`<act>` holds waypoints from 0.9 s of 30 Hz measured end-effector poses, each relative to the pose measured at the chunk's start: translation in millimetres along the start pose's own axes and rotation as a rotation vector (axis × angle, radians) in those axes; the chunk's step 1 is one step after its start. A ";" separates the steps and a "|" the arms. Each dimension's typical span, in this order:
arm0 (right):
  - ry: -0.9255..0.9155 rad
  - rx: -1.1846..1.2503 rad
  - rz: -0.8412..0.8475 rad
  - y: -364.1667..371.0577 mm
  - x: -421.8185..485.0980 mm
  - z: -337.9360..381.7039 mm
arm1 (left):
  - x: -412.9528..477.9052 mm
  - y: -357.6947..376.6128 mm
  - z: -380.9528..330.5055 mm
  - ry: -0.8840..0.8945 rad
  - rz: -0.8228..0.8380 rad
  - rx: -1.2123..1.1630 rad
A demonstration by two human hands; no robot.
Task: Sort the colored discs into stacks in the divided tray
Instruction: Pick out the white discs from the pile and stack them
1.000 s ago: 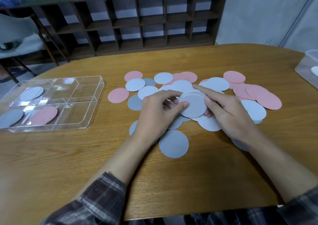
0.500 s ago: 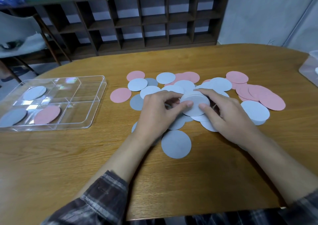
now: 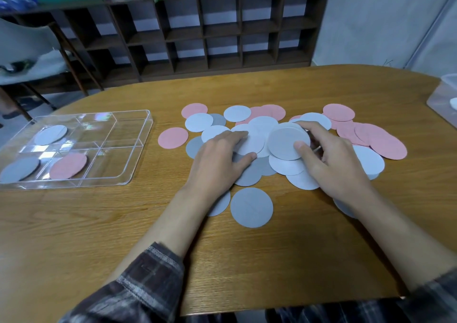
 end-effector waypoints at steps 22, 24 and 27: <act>0.078 0.105 -0.056 1.3 14.8 -2.6 | 0.7 -5.9 -9.5 0.164 -0.262 0.132; 0.067 0.077 -0.027 1.6 21.0 -0.7 | 0.0 -6.1 -8.5 0.182 -0.296 0.064; 0.047 0.043 0.031 6.1 30.3 2.8 | 1.5 -5.4 -4.9 0.194 -0.280 -0.105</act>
Point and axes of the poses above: each hand's wrist, its own x-axis towards the middle knuckle, its own y-axis out of the palm, z = x × y, the point moved 1 cm from there along x, towards the middle knuckle, and after that the axes turned 7 degrees about -x, right-handed, at the moved point
